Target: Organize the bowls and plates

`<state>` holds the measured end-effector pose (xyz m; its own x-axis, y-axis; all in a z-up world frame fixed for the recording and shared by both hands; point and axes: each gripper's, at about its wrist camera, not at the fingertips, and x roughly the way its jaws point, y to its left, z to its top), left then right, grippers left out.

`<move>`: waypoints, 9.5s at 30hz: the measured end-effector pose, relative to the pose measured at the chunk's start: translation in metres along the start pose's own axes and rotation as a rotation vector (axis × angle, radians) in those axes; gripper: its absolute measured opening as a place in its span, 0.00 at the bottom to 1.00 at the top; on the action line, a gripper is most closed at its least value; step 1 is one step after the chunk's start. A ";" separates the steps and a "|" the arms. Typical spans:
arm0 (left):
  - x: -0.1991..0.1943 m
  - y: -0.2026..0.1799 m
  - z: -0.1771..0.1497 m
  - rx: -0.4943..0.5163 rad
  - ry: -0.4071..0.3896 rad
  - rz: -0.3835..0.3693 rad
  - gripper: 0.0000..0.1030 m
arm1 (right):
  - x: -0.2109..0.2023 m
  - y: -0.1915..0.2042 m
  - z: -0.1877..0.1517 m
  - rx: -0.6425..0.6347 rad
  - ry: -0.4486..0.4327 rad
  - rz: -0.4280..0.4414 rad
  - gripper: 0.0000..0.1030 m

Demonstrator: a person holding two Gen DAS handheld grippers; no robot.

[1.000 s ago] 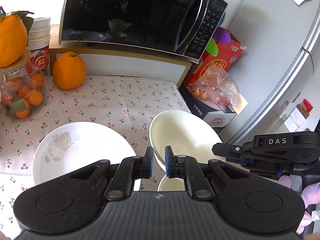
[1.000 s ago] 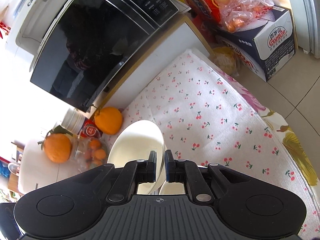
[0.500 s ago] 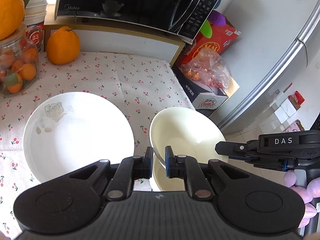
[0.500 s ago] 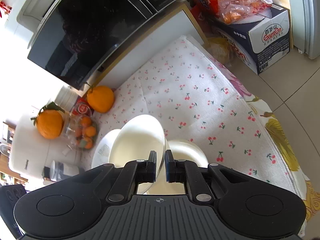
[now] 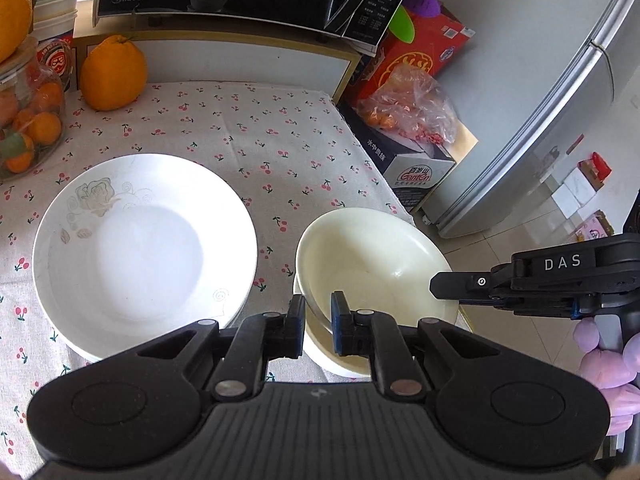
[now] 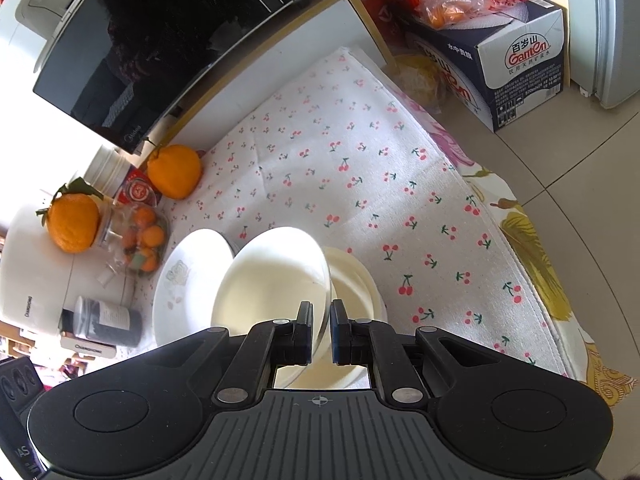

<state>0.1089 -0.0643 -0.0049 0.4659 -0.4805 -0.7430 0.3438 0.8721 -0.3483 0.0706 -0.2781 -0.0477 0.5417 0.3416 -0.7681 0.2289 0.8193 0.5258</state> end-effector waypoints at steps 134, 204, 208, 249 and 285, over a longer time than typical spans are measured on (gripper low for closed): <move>0.003 -0.018 -0.077 0.687 -0.034 -0.069 0.97 | 0.008 -0.006 -0.065 -0.949 -0.085 -0.065 0.90; 0.051 -0.033 -0.013 0.808 0.178 -0.080 0.78 | 0.057 0.053 -0.040 -1.488 0.211 -0.126 0.89; 0.044 -0.031 -0.013 0.808 0.162 -0.076 0.78 | 0.053 0.057 -0.040 -1.494 0.198 -0.123 0.89; -0.003 0.042 0.001 0.703 0.119 0.051 0.78 | 0.101 0.156 -0.052 -1.633 0.146 -0.001 0.89; 0.014 0.082 0.009 0.639 0.155 0.078 0.83 | 0.161 0.180 -0.039 -1.603 0.146 -0.002 0.88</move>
<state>0.1506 0.0003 -0.0387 0.4028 -0.3574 -0.8426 0.7522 0.6537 0.0823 0.1675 -0.0582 -0.0906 0.4435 0.3017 -0.8440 -0.8617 0.4026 -0.3089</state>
